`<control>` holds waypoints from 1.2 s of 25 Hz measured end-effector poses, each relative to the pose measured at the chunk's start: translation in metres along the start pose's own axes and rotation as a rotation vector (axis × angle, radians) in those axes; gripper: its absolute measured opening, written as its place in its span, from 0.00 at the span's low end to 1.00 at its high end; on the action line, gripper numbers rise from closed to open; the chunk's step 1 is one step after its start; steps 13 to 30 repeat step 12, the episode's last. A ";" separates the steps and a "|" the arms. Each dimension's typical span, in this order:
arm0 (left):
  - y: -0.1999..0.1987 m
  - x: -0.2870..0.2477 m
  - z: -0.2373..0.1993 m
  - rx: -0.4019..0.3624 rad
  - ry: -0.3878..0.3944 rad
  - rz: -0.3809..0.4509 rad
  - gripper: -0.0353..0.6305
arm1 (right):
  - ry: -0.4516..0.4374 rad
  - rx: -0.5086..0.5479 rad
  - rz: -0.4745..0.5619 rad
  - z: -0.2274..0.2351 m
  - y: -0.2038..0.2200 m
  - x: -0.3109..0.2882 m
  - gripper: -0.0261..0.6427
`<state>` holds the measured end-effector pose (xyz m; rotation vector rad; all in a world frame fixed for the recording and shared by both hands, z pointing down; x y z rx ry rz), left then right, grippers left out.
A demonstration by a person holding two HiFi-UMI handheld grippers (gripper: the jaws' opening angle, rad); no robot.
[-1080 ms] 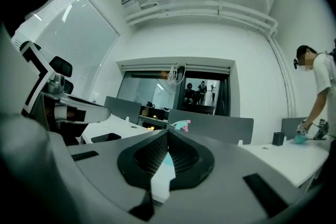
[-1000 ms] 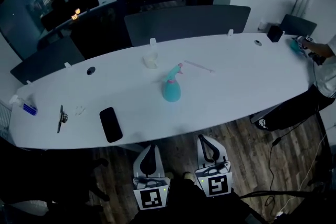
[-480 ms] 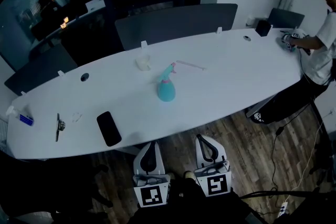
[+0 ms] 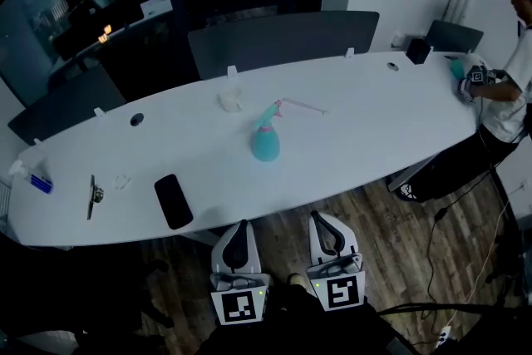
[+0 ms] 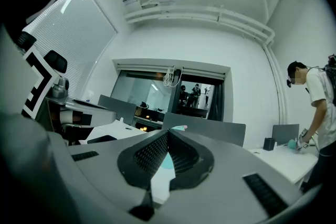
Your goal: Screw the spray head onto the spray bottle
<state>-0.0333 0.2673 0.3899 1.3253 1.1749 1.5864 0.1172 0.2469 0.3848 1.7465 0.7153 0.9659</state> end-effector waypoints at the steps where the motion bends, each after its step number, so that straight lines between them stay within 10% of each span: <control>1: 0.000 0.000 0.000 -0.001 0.001 0.000 0.06 | -0.003 0.002 0.000 0.000 0.000 0.000 0.05; 30: -0.001 0.000 0.002 -0.011 -0.004 0.001 0.06 | -0.014 0.005 0.006 0.002 0.000 -0.001 0.05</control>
Point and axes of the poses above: the fingertips, and each gripper's own axes: x backward along the fingers, z to its right, y out of its underside, the point moved 4 cm from there along x, backward along the fingers, and after that the axes turned 14 degrees about z, right-handed, at the moved point
